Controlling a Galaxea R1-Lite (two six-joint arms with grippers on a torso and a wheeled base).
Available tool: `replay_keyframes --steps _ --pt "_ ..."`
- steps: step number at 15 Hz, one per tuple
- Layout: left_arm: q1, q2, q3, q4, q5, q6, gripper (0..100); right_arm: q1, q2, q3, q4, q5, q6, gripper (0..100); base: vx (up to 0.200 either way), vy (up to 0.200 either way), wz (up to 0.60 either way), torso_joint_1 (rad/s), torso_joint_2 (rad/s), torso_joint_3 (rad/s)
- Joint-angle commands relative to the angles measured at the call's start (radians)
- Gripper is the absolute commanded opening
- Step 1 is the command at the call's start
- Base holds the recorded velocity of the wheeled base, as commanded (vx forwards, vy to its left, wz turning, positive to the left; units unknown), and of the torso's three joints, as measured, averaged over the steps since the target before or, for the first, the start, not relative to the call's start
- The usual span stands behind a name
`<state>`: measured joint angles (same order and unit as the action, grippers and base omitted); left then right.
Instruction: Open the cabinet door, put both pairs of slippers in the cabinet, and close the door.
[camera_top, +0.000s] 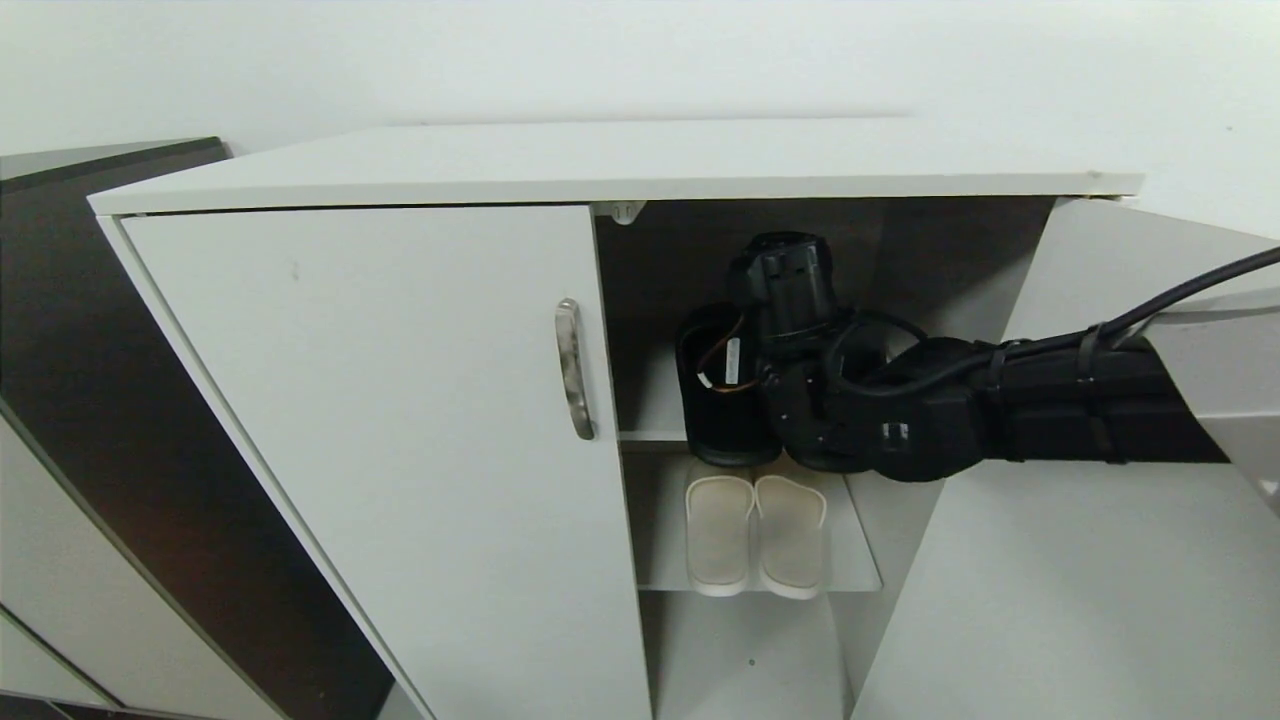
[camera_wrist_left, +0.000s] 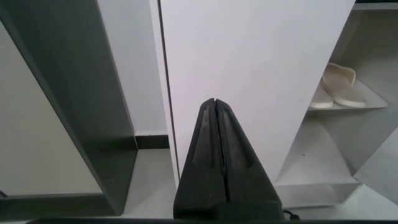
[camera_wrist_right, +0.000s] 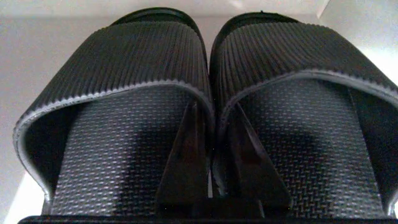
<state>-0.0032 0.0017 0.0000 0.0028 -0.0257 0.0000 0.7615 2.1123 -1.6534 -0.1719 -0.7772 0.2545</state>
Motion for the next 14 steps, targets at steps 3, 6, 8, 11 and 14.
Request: replay_keyframes --steps 3,6,8,11,14 --pt "0.000 0.001 0.000 0.000 0.000 0.000 0 -0.027 0.072 -0.094 0.015 0.001 0.003 0 0.000 0.000 0.00 0.000 0.00 0.000" --pt "0.000 0.001 0.000 0.000 0.000 0.000 0 -0.033 0.086 -0.118 0.019 0.001 0.003 0 0.000 0.000 0.00 0.000 0.00 0.000" --pt "0.000 0.001 0.000 0.000 0.000 0.000 0 -0.037 0.087 -0.121 0.020 0.001 0.003 0 0.000 0.000 0.00 0.000 0.00 0.000" --pt "0.000 0.001 0.000 0.000 0.000 0.000 0 -0.039 0.095 -0.121 0.019 0.001 0.003 0 0.000 0.000 0.00 0.000 0.00 0.000" --pt "0.000 0.001 0.000 0.000 0.000 0.000 0 -0.039 0.103 -0.120 0.019 0.001 0.019 0 0.000 0.000 0.00 0.000 0.00 0.000"
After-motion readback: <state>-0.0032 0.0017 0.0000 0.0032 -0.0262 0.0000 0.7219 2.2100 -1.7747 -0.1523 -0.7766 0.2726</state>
